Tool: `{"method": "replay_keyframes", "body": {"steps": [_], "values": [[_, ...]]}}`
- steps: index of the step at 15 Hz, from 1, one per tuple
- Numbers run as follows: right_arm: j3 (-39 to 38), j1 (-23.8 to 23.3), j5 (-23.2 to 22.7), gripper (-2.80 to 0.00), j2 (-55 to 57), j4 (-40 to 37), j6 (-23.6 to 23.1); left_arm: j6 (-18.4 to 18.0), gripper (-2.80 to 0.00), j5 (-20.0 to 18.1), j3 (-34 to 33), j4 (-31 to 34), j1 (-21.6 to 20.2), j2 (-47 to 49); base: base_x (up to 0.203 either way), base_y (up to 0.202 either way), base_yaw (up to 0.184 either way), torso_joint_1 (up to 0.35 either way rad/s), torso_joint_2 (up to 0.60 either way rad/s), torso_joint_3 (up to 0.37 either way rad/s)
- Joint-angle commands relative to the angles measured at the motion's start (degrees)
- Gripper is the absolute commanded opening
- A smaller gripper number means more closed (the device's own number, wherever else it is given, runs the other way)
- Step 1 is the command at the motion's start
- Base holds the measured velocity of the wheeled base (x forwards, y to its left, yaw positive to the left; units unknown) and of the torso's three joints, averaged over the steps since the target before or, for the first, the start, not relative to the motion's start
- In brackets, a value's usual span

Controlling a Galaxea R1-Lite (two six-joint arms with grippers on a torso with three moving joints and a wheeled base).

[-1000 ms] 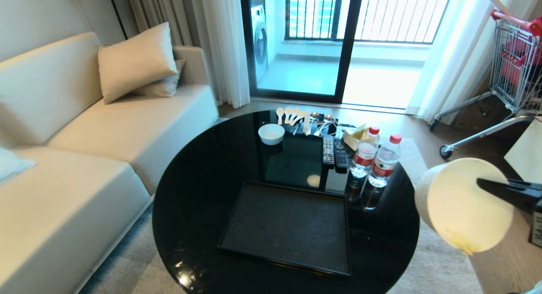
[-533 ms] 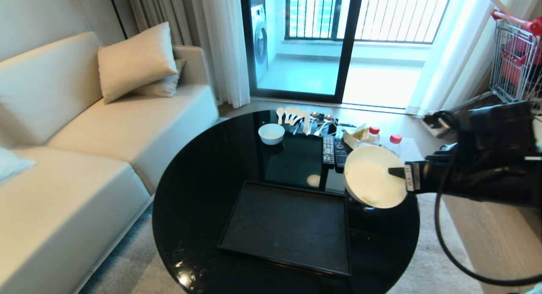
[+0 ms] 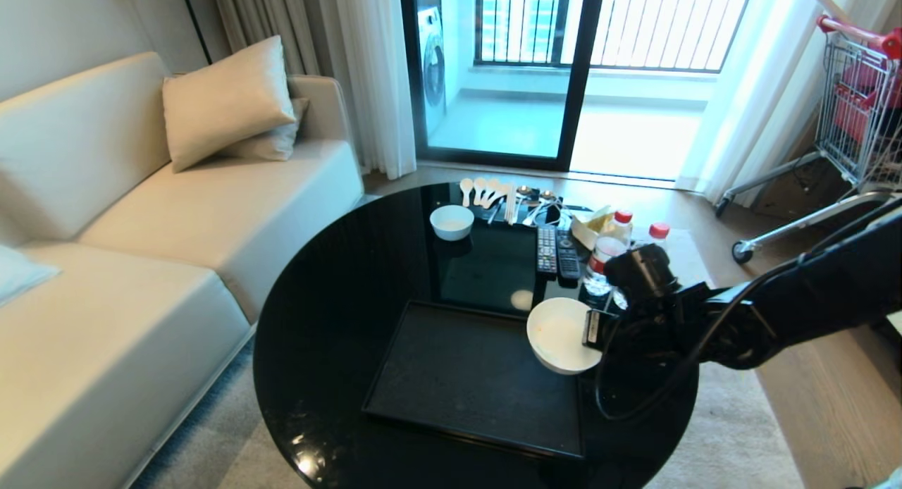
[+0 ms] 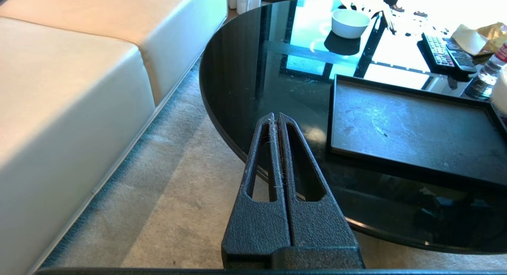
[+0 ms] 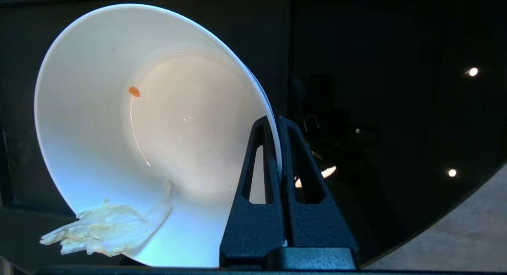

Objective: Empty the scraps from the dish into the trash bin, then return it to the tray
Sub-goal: Put the bowl back to the table

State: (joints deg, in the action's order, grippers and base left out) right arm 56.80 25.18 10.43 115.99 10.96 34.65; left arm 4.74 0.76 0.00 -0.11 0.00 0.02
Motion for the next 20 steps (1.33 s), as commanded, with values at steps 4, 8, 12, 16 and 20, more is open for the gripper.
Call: {"method": "replay_keyframes", "body": {"steps": [4,8,12,16,20], "values": [[6.1,4.7,2.2,-2.80,11.0,-3.4,11.2,0.1,-2.80,0.0,0.0,0.0,0.0,0.0,0.000,0.000,0.000,0.000,0.00,0.000],[12.7,7.3,3.1,-2.80,14.9,-4.8,15.9,0.0,-2.80,0.0,0.0,0.0,0.0,0.0,0.000,0.000,0.000,0.000,0.00,0.000],[16.3,8.3,3.4,-2.80,17.8,-4.7,16.1,0.0,-2.80,0.0,0.0,-0.1,0.0,0.0,0.000,0.000,0.000,0.000,0.00,0.000],[18.2,8.3,4.3,-2.80,19.8,-4.5,16.1,0.0,-2.80,0.0,0.0,-0.1,0.0,0.0,0.000,0.000,0.000,0.000,0.00,0.000],[19.3,8.2,4.4,-2.80,20.6,-4.5,16.0,0.0,-2.80,0.0,0.0,0.0,0.0,0.0,0.000,0.000,0.000,0.000,0.00,0.000]]}}
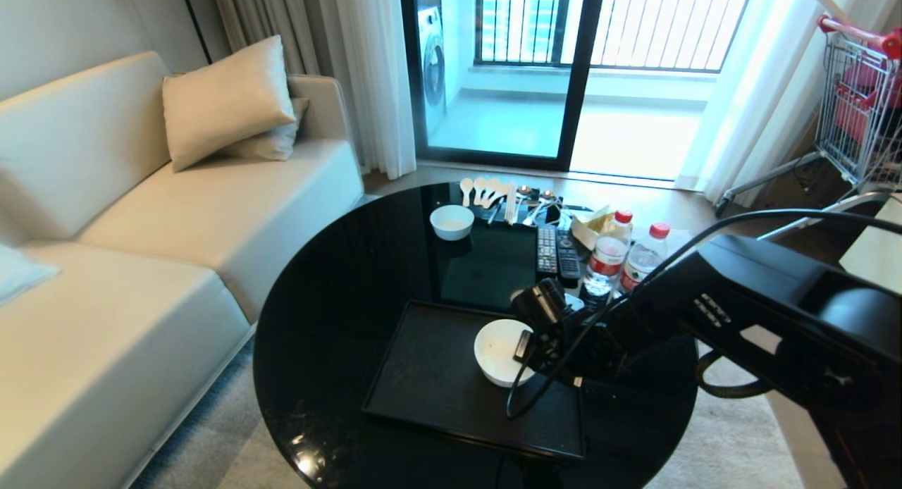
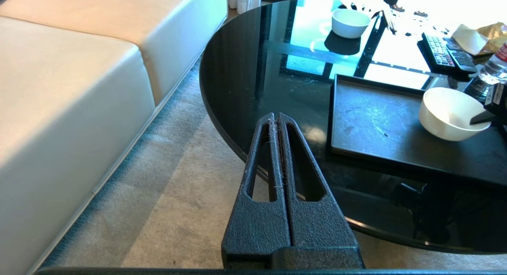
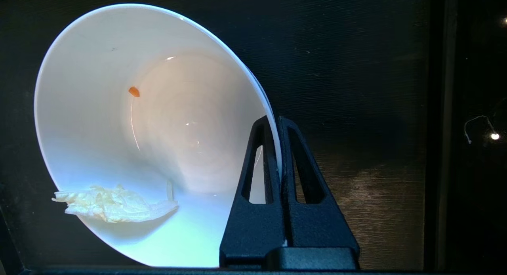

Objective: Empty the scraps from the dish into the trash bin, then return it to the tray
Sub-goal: Put the bowl back to the table

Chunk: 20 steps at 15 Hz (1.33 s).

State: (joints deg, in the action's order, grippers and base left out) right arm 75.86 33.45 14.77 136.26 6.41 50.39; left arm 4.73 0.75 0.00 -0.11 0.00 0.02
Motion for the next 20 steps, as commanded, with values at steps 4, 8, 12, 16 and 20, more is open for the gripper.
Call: {"method": "replay_keyframes", "body": {"steps": [4,8,12,16,20], "values": [[0.4,-0.1,0.0,-2.80,0.4,-0.1,0.3,0.0,-2.80,0.0,0.0,0.0,0.0,0.0,0.000,0.000,0.000,0.000,0.00,0.000],[0.5,-0.1,0.6,0.00,0.3,0.4,0.4,0.0,-2.80,0.0,0.0,-0.1,0.0,0.0,0.000,0.000,0.000,0.000,0.00,0.000],[0.2,-0.1,3.5,0.00,-3.3,1.4,0.1,0.0,-2.80,0.0,0.0,-0.1,0.0,0.0,0.000,0.000,0.000,0.000,0.00,0.000],[-2.6,-0.1,3.6,0.00,-14.3,1.2,-5.5,0.1,-2.80,0.0,0.0,0.0,0.0,0.0,0.000,0.000,0.000,0.000,0.00,0.000],[-8.2,-0.1,3.8,0.00,-32.0,1.2,-15.1,0.1,-2.80,0.0,0.0,0.0,0.0,0.0,0.000,0.000,0.000,0.000,0.00,0.000]]}}
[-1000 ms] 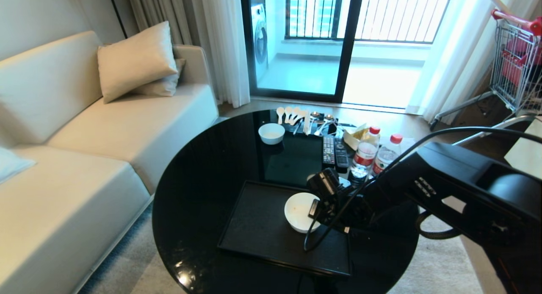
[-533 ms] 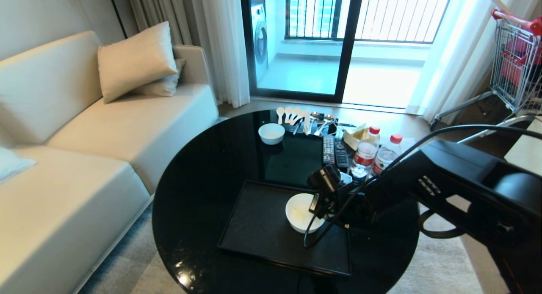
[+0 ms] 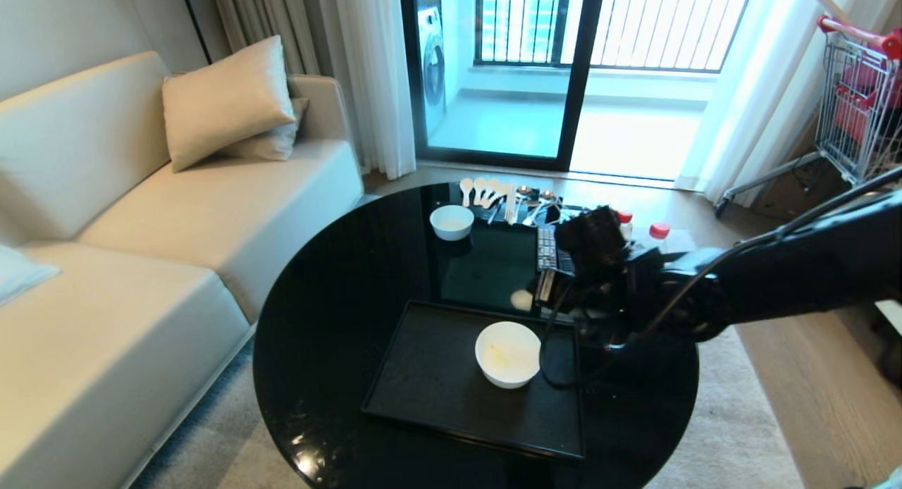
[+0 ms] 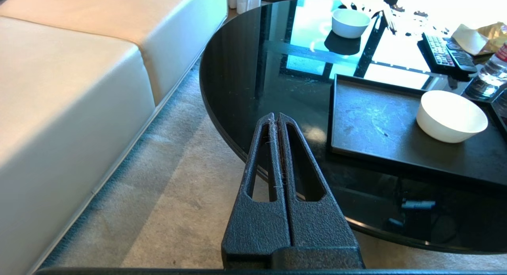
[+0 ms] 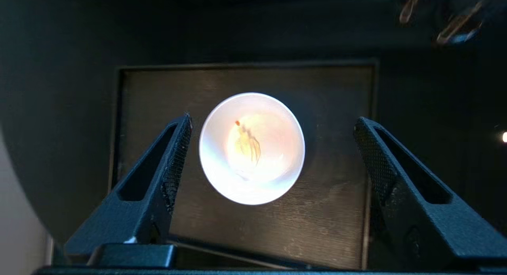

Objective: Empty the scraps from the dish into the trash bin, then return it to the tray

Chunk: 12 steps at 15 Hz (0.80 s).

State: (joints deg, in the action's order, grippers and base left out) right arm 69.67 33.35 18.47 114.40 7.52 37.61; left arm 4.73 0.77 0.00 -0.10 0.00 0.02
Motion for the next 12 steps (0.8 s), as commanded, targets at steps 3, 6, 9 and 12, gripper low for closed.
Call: {"method": "replay_keyframes", "body": {"steps": [3,6,9,12], "values": [[-9.9,-0.2,0.2,0.00,-24.9,0.4,-11.7,0.1,-2.80,0.0,0.0,-0.1,0.0,0.0,0.000,0.000,0.000,0.000,0.00,0.000],[-21.0,-1.1,0.2,-2.80,-39.0,0.4,-19.0,0.0,-2.80,0.0,0.0,-0.1,0.0,0.0,0.000,0.000,0.000,0.000,0.00,0.000],[-30.0,-4.6,0.3,-2.80,-49.6,0.2,-21.9,0.1,-2.80,0.0,0.0,0.0,0.0,0.0,0.000,0.000,0.000,0.000,0.00,0.000],[-36.8,-11.5,0.3,-2.80,-57.4,-0.1,-25.5,0.0,-2.80,0.0,0.0,0.0,0.0,0.0,0.000,0.000,0.000,0.000,0.00,0.000]]}}
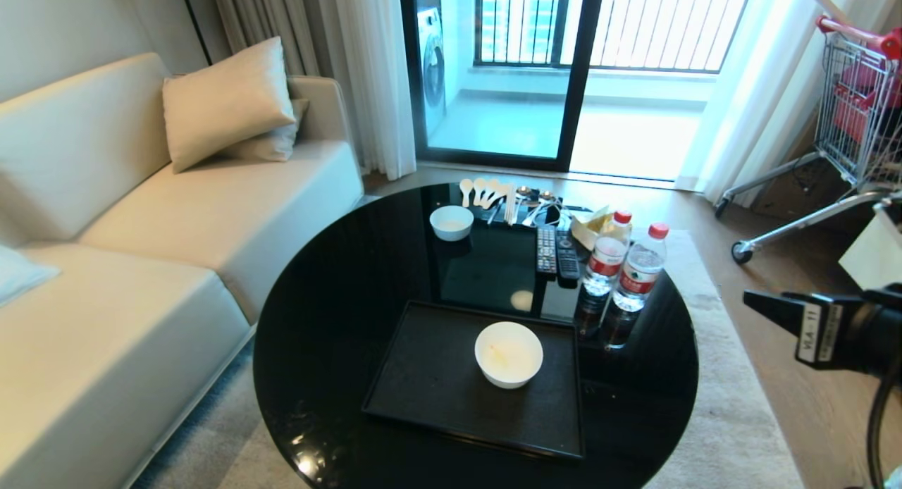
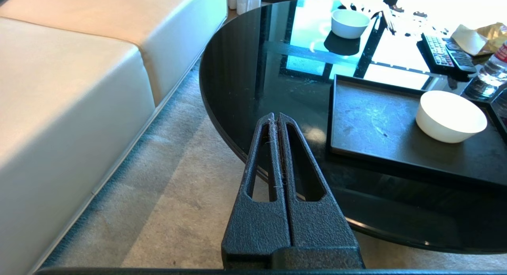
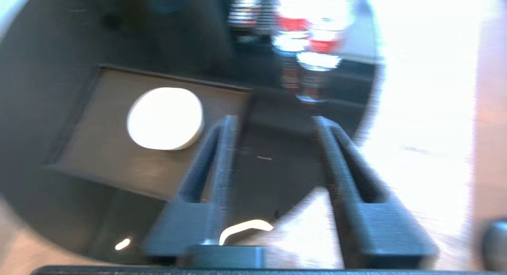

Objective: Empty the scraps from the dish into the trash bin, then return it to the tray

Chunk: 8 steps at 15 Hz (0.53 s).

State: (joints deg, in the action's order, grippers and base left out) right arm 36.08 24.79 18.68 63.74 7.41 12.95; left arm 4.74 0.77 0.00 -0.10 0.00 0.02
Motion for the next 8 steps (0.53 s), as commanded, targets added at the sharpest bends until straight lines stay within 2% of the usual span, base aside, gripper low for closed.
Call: {"method": "replay_keyframes", "body": {"steps": [1,4,8], "values": [[-5.9,-5.3,0.1,-2.80,-9.2,0.1,-2.1,0.1,-2.80,0.0,0.0,-0.1,0.0,0.0,0.000,0.000,0.000,0.000,0.00,0.000],[-12.6,-10.8,0.1,-2.80,-17.3,0.0,-5.4,0.1,-2.80,0.0,0.0,0.0,0.0,0.0,0.000,0.000,0.000,0.000,0.00,0.000],[-19.2,-16.1,0.1,-2.80,-34.3,-3.1,-13.4,0.0,-2.80,0.0,0.0,0.0,0.0,0.0,0.000,0.000,0.000,0.000,0.00,0.000]]}}
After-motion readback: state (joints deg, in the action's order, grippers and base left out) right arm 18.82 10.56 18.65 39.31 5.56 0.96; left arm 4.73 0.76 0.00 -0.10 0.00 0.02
